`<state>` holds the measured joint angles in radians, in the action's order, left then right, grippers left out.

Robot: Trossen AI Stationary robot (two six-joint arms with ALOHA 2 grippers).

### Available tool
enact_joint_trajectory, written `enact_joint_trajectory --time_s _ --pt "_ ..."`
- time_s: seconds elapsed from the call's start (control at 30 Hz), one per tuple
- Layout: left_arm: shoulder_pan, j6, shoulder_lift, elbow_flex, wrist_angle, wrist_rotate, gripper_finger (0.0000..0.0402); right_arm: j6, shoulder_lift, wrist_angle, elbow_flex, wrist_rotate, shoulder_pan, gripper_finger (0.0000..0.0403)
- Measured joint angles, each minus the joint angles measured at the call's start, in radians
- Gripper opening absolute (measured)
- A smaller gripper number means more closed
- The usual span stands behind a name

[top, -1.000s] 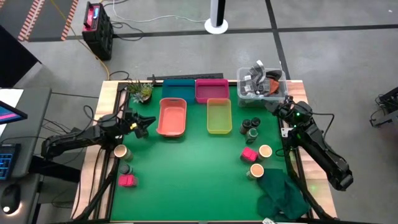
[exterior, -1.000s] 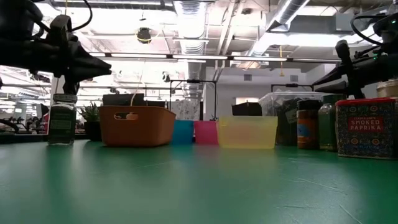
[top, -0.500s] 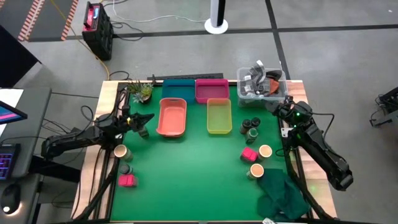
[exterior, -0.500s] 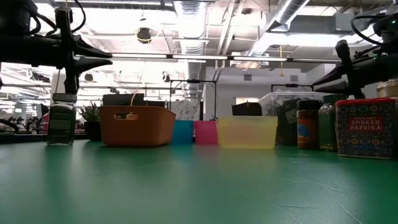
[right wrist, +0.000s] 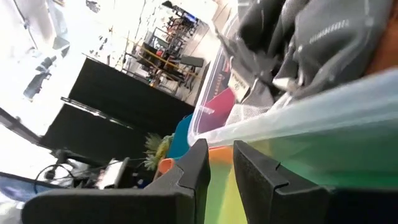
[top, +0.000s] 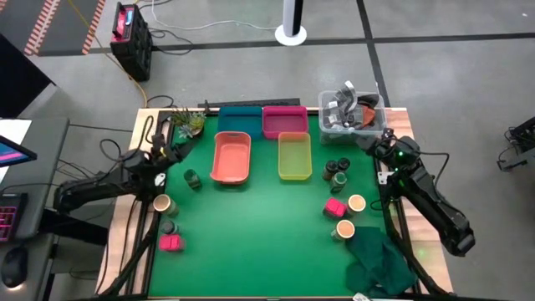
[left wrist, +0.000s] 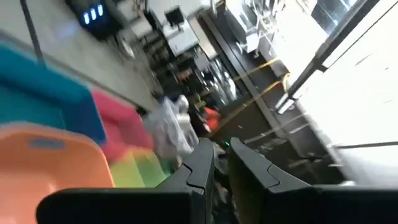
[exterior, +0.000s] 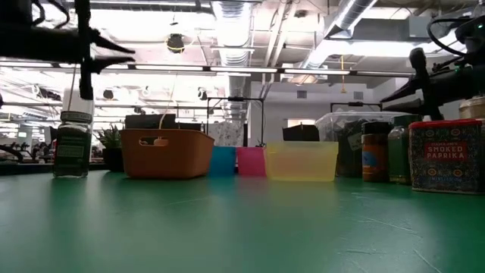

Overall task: Sort spices by type
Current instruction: Put the left seasoning bottle into the orange bin

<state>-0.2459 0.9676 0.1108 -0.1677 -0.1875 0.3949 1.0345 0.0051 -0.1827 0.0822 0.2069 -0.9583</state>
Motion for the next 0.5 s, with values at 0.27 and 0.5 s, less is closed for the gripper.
enact_joint_trajectory --time_s 0.27,0.5 --pt "0.0 -0.266 0.14 -0.212 0.133 -0.015 0.004 -0.14 0.0 0.172 0.019 0.213 0.074 0.0103" --pt "0.001 -0.309 0.306 -0.472 0.568 -0.127 0.0054 -0.339 0.009 0.013 0.186 0.189 0.165 0.0103"
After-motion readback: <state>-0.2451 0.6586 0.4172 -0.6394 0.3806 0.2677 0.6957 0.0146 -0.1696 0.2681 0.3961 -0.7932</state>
